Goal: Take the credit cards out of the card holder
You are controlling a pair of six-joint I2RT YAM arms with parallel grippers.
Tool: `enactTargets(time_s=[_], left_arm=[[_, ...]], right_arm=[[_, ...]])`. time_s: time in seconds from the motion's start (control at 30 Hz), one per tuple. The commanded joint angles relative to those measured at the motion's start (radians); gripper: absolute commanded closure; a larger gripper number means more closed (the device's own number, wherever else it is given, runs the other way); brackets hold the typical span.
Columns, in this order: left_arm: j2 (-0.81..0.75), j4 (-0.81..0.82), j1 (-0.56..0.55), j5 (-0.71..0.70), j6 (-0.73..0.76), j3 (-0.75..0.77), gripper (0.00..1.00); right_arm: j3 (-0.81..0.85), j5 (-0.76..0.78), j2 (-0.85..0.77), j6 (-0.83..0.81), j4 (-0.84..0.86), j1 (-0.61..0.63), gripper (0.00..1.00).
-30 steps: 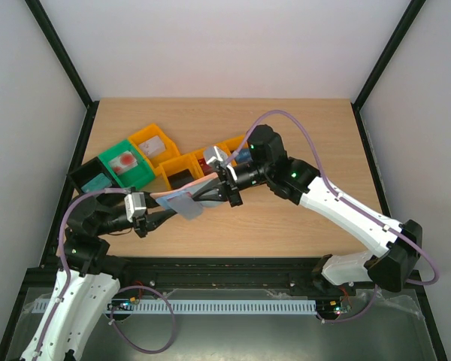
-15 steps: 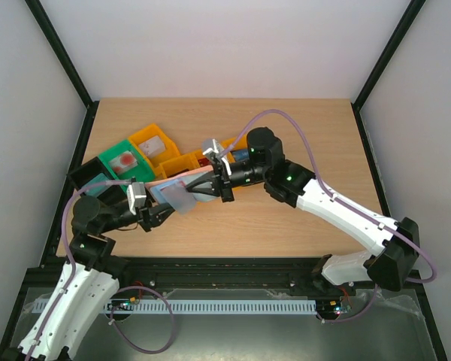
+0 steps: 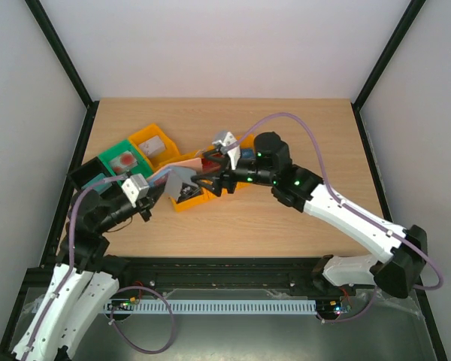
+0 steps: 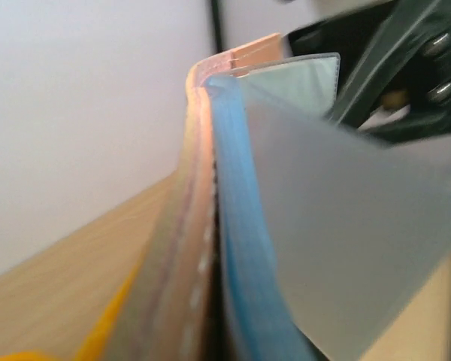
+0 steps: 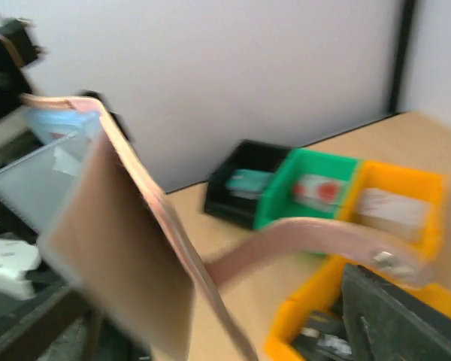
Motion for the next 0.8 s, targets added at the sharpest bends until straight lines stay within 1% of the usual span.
enactTargets(time_s=[0.0, 0.03, 0.1, 0.17, 0.23, 0.3, 0.37, 0.4, 0.5, 0.53, 0.6, 0.63, 0.67, 0.73, 0.77], left_arm=[[0.044, -0.307, 0.000, -0.432, 0.539, 0.113, 0.98], [0.069, -0.336, 0.000, -0.518, 0.616, 0.141, 0.98], [0.118, -0.381, -0.001, -0.647, 0.725, 0.198, 0.98], [0.157, -0.422, -0.002, -0.719, 0.775, 0.254, 0.98], [0.193, -0.463, -0.004, -0.738, 0.718, 0.309, 0.98], [0.228, -0.515, -0.004, -0.709, 0.616, 0.354, 0.98], [0.264, -0.550, -0.004, -0.688, 0.519, 0.371, 0.98], [0.276, -0.565, -0.004, -0.688, 0.484, 0.370, 0.98], [0.309, -0.589, -0.004, -0.704, 0.392, 0.368, 0.98], [0.317, -0.597, -0.002, -0.676, 0.349, 0.377, 0.98], [0.323, -0.615, 0.002, -0.533, 0.277, 0.401, 0.98], [0.327, -0.617, 0.004, -0.452, 0.229, 0.412, 0.98], [0.329, -0.614, 0.008, -0.366, 0.181, 0.412, 0.98], [0.338, -0.601, 0.022, -0.303, 0.087, 0.404, 0.98], [0.340, -0.595, 0.029, -0.278, 0.056, 0.398, 0.98]], right_arm=[[-0.015, 0.292, -0.088, -0.049, -0.052, -0.014, 0.13], [-0.018, 0.301, -0.095, -0.054, -0.056, -0.015, 0.11], [-0.021, 0.296, -0.100, -0.058, -0.056, -0.015, 0.09], [-0.020, 0.266, -0.094, -0.043, -0.039, -0.014, 0.08], [-0.019, 0.214, -0.080, -0.012, 0.002, -0.013, 0.06], [-0.011, 0.175, -0.063, 0.041, 0.043, -0.013, 0.00], [0.007, 0.173, -0.048, 0.099, 0.078, -0.003, 0.01], [0.014, 0.179, -0.042, 0.121, 0.094, 0.011, 0.00], [0.011, 0.159, -0.025, 0.140, 0.168, 0.096, 0.11], [0.006, 0.127, -0.015, 0.144, 0.199, 0.131, 0.15], [-0.002, -0.008, 0.023, 0.200, 0.297, 0.167, 0.26], [-0.005, -0.094, 0.050, 0.258, 0.367, 0.173, 0.35], [-0.006, -0.139, 0.073, 0.335, 0.431, 0.177, 0.44], [-0.006, -0.175, 0.114, 0.404, 0.526, 0.178, 0.57], [-0.003, -0.156, 0.134, 0.420, 0.535, 0.178, 0.59]])
